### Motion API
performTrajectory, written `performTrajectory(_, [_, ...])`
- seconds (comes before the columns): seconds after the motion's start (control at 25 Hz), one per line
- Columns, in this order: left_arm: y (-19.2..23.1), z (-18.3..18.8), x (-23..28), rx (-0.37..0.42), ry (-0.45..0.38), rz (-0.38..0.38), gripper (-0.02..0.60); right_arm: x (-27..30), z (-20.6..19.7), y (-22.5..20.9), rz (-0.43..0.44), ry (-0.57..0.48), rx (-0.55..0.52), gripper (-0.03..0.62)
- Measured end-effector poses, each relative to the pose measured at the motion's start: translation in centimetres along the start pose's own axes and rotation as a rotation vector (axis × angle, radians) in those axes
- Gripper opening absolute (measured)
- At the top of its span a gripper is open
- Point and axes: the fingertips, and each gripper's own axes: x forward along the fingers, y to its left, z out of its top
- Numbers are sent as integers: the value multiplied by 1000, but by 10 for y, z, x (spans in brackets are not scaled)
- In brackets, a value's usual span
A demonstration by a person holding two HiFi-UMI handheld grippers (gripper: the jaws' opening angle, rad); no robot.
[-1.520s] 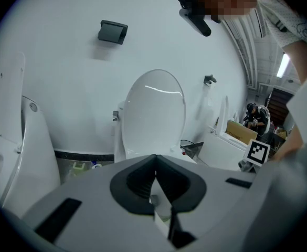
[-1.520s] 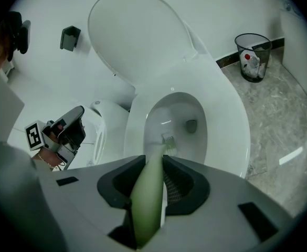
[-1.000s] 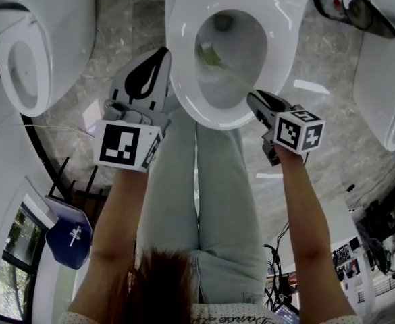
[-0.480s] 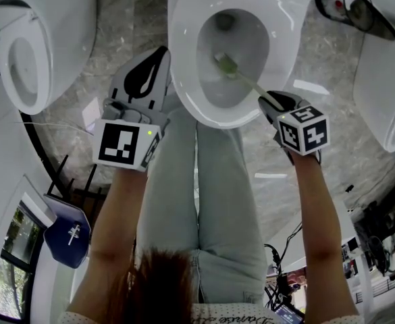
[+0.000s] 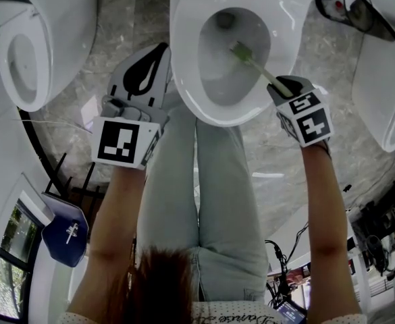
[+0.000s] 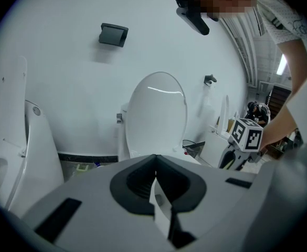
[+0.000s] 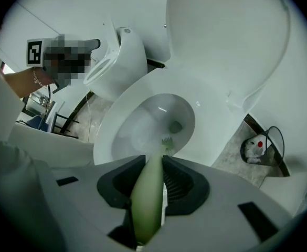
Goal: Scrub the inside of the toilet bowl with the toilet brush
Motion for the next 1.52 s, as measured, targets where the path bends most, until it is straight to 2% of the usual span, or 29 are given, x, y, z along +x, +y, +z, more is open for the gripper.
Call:
performTrajectory(0.36, [4, 0, -9, -12, 7, 20, 5, -15, 26, -35, -108, 31, -111, 114])
performTrajectory(0.56, [7, 1, -9, -20, -5, 38, 5, -21, 45, -50, -180, 18, -217, 114])
performTrajectory(0.68, [10, 1, -10, -29, -11, 50, 5, -23, 52, -55, -202, 0, -239, 114])
performTrajectory(1.16, [10, -1, -10, -32, -12, 49, 5, -14, 30, -37, -180, 44, -209, 114])
performTrajectory(1.52, [4, 5, -14, -6, -3, 33, 5, -9, 2, -6, -98, 88, -100, 114])
